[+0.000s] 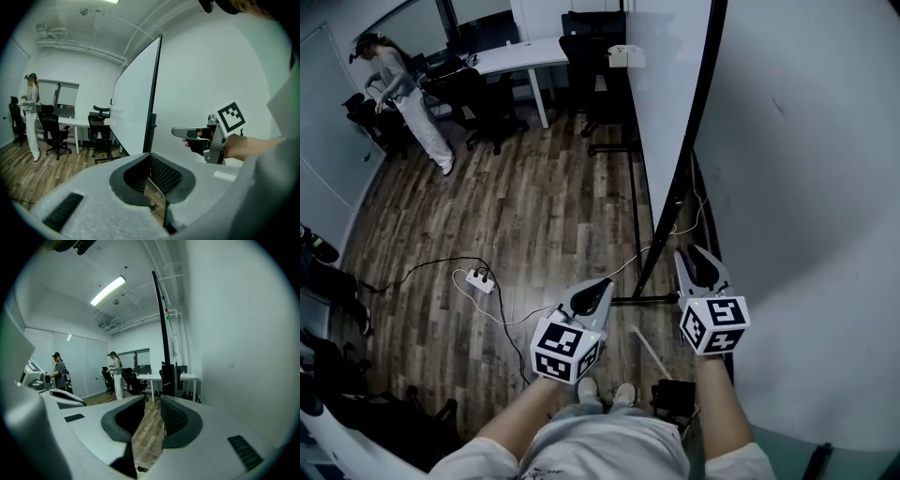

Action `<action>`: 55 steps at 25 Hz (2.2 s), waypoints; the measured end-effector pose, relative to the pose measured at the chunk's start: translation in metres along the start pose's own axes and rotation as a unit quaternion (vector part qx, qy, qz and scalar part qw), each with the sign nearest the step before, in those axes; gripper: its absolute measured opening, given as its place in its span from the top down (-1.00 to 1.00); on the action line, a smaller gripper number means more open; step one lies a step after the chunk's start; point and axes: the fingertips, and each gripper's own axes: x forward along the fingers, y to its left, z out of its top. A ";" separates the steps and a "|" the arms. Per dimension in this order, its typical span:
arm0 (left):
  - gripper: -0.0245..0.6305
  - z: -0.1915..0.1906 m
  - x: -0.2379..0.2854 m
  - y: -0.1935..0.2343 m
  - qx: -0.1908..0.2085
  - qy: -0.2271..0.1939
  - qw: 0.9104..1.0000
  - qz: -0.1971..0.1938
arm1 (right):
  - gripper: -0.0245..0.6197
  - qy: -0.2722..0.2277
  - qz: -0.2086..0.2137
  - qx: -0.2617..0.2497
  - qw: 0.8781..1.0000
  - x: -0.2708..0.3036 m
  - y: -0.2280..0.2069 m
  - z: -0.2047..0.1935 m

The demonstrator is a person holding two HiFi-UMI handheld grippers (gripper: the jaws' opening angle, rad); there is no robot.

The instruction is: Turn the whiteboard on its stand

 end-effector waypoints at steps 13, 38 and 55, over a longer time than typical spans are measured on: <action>0.89 0.012 0.044 0.041 -0.010 0.005 1.000 0.003 | 0.39 0.004 -0.034 0.020 0.999 0.090 -0.038 -0.001; 0.89 0.002 0.025 0.077 -0.032 0.012 0.999 0.041 | 0.34 0.033 -0.072 0.006 0.997 0.149 -0.059 -0.011; 0.89 -0.010 -0.011 0.054 -0.026 0.008 0.999 0.040 | 0.34 0.033 -0.077 0.006 0.996 0.123 -0.046 -0.020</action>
